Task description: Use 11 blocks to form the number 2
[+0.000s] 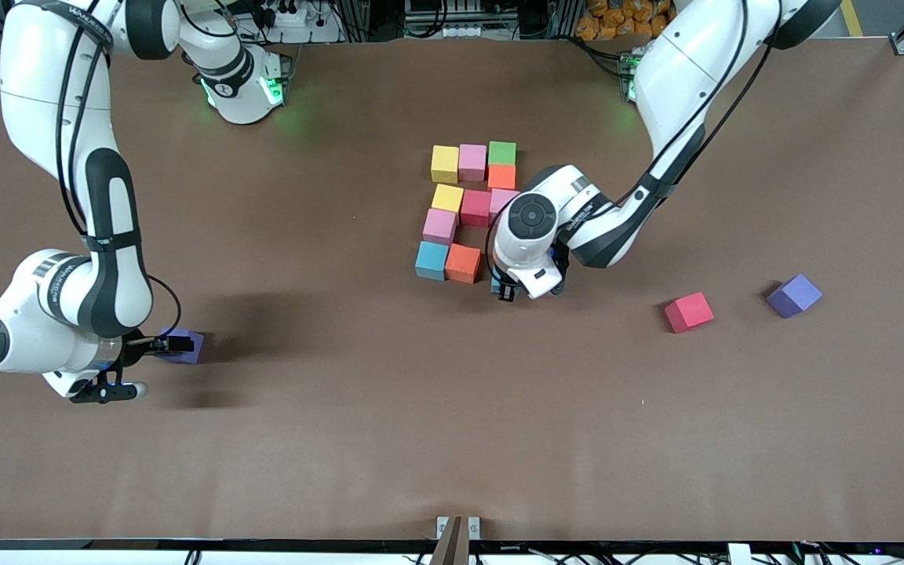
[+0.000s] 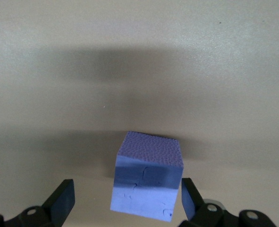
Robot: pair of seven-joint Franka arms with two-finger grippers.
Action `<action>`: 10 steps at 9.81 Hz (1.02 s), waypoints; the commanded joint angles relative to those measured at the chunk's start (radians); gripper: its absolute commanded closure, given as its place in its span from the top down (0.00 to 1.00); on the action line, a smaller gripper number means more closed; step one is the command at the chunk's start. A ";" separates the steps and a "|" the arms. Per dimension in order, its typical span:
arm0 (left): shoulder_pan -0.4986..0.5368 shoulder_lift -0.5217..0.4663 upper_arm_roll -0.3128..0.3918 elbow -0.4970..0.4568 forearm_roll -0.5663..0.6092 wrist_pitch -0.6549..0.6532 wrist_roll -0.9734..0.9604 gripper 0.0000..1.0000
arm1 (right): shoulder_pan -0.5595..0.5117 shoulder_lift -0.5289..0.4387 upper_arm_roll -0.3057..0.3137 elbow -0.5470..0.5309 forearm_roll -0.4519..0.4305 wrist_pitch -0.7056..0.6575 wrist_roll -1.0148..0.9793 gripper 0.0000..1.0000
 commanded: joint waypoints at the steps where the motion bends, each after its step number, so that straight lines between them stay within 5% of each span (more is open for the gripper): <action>1: -0.019 0.014 0.016 0.026 0.018 -0.006 -0.024 0.00 | -0.016 -0.012 0.009 0.001 -0.021 -0.008 0.017 1.00; 4: -0.031 0.014 0.017 0.026 0.020 -0.006 -0.028 0.00 | -0.042 -0.081 0.015 0.015 -0.071 -0.077 0.010 1.00; 6: -0.040 0.013 0.017 0.026 0.020 -0.007 -0.041 0.00 | -0.094 -0.176 0.071 0.017 -0.128 -0.118 0.017 1.00; 10: -0.052 0.013 0.017 0.023 0.020 -0.010 -0.056 0.00 | -0.331 -0.399 0.376 0.015 -0.293 -0.295 0.173 1.00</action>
